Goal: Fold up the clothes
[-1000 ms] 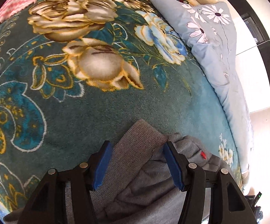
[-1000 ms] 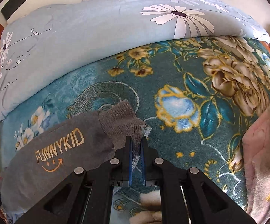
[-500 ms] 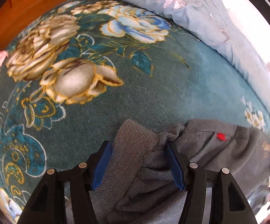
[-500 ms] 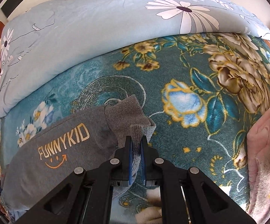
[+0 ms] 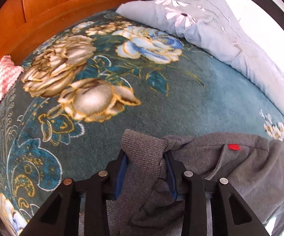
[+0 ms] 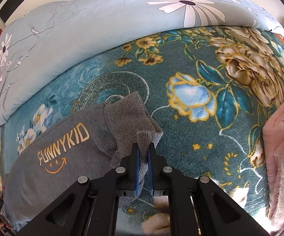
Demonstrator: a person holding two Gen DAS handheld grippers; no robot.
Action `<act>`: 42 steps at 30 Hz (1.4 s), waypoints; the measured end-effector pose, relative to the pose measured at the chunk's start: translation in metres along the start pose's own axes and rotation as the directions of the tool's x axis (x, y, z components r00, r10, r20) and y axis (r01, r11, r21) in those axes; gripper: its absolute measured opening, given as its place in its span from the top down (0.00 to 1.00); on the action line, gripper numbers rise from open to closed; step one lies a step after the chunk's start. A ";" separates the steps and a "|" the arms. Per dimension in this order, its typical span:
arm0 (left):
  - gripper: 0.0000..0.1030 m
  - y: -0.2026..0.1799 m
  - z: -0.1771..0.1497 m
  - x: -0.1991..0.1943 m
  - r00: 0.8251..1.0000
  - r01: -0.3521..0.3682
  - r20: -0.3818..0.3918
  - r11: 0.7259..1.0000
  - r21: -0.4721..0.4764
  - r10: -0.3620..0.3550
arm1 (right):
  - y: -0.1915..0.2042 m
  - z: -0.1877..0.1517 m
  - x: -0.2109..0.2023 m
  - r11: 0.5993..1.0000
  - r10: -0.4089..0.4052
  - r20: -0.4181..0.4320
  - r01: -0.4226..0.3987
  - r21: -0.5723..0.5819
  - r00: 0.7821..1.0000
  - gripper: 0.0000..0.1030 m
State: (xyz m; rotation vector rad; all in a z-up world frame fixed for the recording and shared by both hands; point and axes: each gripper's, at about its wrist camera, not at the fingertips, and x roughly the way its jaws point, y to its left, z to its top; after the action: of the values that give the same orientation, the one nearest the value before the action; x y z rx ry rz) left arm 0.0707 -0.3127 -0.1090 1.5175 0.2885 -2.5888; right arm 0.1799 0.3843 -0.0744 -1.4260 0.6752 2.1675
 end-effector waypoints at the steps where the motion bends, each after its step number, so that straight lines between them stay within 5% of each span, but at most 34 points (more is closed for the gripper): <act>1: 0.68 0.003 0.003 -0.006 0.999 -0.017 0.032 1.000 -0.010 0.017 | 0.001 0.001 -0.003 1.000 0.005 0.014 -0.005 -0.004 1.000 0.92; 6: 0.69 0.033 0.030 -0.032 0.988 -0.036 0.146 0.992 -0.124 0.055 | 0.013 0.017 -0.049 0.996 0.087 0.183 -0.080 -0.042 0.979 0.93; 10: 0.65 0.050 0.038 0.006 0.996 -0.082 0.000 0.975 -0.205 0.084 | 0.010 0.028 -0.072 0.996 0.085 0.300 -0.075 -0.046 0.950 0.93; 12: 0.65 0.056 0.036 0.025 0.996 -0.070 -0.077 0.968 -0.242 0.053 | 0.005 0.028 -0.039 0.999 0.026 0.201 -0.019 -0.037 0.979 0.93; 15: 0.59 0.058 0.034 0.018 0.998 -0.023 -0.066 0.964 -0.265 0.005 | 0.001 0.017 0.003 0.999 -0.049 0.078 0.051 -0.019 0.996 0.93; 22: 0.43 0.073 0.023 -0.044 0.990 0.118 -0.029 0.926 -0.357 -0.137 | 0.004 0.017 0.002 0.996 -0.063 0.065 0.067 -0.063 0.996 0.92; 24: 0.43 0.078 0.002 -0.074 0.991 0.126 0.015 0.913 -0.389 -0.130 | 0.002 0.018 -0.006 0.996 -0.062 0.065 0.066 -0.056 0.996 0.85; 26: 0.41 0.083 -0.023 -0.104 0.993 0.122 0.056 0.900 -0.418 -0.109 | -0.001 0.012 -0.021 0.996 -0.061 0.086 0.067 -0.060 0.994 0.67; 30: 0.41 0.096 -0.091 -0.138 0.998 0.059 0.048 0.872 -0.487 -0.041 | -0.004 -0.025 -0.059 0.995 0.042 0.091 -0.034 -0.089 0.995 0.66; 34: 0.40 0.110 -0.152 -0.136 0.999 0.032 -0.016 0.810 -0.586 -0.052 | -0.013 -0.085 -0.088 0.980 0.170 0.001 -0.169 -0.109 0.985 0.65; 38: 0.40 0.111 -0.187 -0.122 0.995 0.040 -0.045 0.761 -0.648 -0.091 | -0.028 -0.146 -0.102 0.969 0.208 -0.089 -0.217 -0.117 0.974 0.65; 42: 0.40 0.112 -0.197 -0.113 0.996 0.031 -0.041 0.721 -0.692 -0.082 | -0.063 -0.183 -0.088 0.974 0.221 -0.164 -0.225 -0.002 0.961 0.64</act>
State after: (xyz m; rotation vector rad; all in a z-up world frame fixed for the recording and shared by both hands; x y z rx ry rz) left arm 0.3158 -0.3754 -0.1153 1.2985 1.1781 -2.0608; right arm 0.3784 0.3098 -0.0649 -1.6192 0.9148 2.2468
